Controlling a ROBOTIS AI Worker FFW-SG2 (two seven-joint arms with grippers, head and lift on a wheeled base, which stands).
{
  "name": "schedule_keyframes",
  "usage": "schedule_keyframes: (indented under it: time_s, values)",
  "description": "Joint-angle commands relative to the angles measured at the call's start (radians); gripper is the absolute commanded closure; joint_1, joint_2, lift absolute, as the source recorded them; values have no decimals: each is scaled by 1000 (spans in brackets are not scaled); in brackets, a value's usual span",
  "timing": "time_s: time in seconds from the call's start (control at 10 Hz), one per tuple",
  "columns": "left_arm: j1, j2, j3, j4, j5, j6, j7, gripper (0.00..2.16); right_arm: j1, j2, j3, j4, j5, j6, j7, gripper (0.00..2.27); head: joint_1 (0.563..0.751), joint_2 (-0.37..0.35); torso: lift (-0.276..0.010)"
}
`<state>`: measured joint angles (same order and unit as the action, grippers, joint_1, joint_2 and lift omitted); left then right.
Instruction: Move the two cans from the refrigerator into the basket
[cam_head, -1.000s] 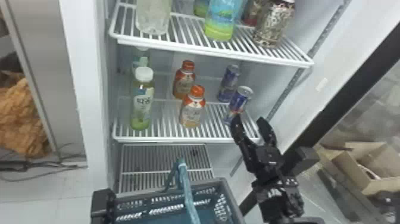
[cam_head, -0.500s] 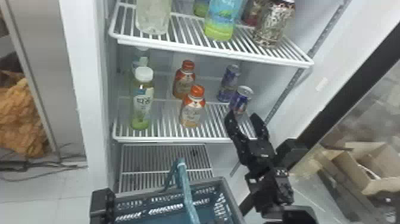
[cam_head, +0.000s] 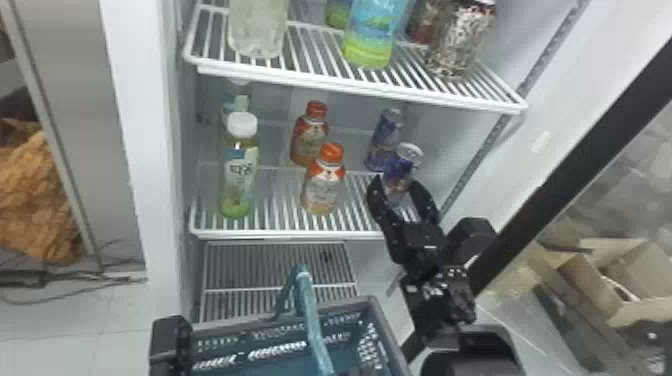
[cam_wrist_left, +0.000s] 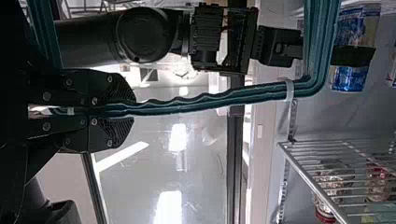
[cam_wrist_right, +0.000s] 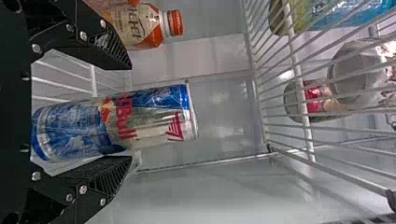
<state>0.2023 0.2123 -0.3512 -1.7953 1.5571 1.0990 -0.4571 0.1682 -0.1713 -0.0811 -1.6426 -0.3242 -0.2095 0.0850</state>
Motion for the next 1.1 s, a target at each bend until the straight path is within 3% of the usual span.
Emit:
schedule_keyframes:
  time_s: [0.0, 0.2, 0.4, 0.5, 0.8, 1.0]
  values:
    - [-1, 1, 0, 0, 0, -2, 0, 1210, -16, 0, 3, 12, 9, -2, -7, 360, 695, -350, -266]
    - [-1, 1, 0, 0, 0, -2, 0, 1208, -31, -4, 1, 19, 13, -2, -22, 364, 695, -350, -266]
    - [-1, 1, 0, 0, 0, -4, 0, 1208, -41, -5, -1, 29, 7, -2, -36, 818, 695, -350, -266]
    - [1, 1, 0, 0, 2, -7, -2, 1208, -41, -5, -5, 26, 9, -2, -36, 903, 695, -350, -266]
    - [-1, 1, 0, 0, 4, -7, -2, 1208, -9, -13, -7, -35, -7, -2, -36, 904, 695, -350, -266]
    - [-1, 1, 0, 0, 6, -9, -3, 1208, 62, -17, -31, -160, -13, 79, -36, 904, 695, -350, -266]
